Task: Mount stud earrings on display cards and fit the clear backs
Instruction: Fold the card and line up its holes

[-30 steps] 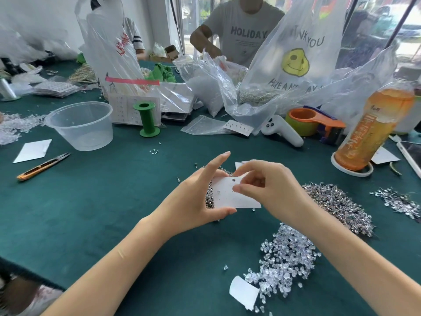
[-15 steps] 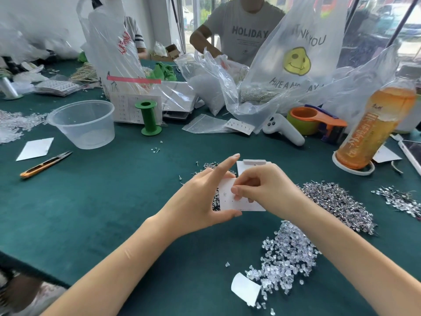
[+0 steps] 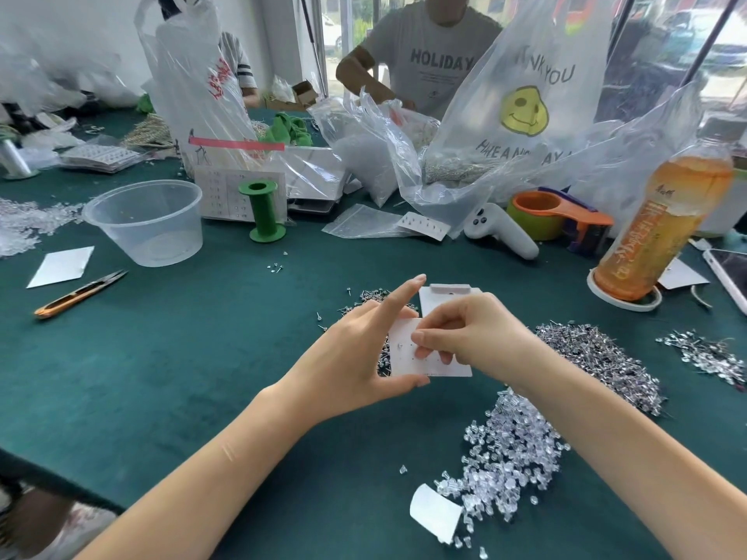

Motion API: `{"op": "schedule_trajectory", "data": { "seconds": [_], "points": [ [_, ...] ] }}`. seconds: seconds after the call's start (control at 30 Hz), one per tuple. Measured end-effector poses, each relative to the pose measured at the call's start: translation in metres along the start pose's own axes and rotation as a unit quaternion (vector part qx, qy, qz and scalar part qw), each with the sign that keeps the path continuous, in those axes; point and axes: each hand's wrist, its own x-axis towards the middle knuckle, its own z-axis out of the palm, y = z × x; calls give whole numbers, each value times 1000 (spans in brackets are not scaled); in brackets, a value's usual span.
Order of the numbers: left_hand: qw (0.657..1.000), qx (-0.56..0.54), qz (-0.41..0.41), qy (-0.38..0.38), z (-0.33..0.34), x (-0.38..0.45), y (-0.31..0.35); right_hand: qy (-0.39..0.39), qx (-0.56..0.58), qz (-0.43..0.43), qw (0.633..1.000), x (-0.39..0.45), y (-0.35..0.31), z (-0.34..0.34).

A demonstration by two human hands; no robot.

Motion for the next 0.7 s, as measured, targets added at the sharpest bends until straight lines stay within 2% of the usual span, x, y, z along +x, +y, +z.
{"op": "schedule_trajectory", "data": {
  "seconds": [0.5,0.7],
  "points": [
    [1000,-22,-4,-2,-2,-2,2,18,-3,-63,998,3,7,2],
    [999,-32,-2,-3,-3,-2,3,32,-39,-82,995,3,11,5]
  ]
}}
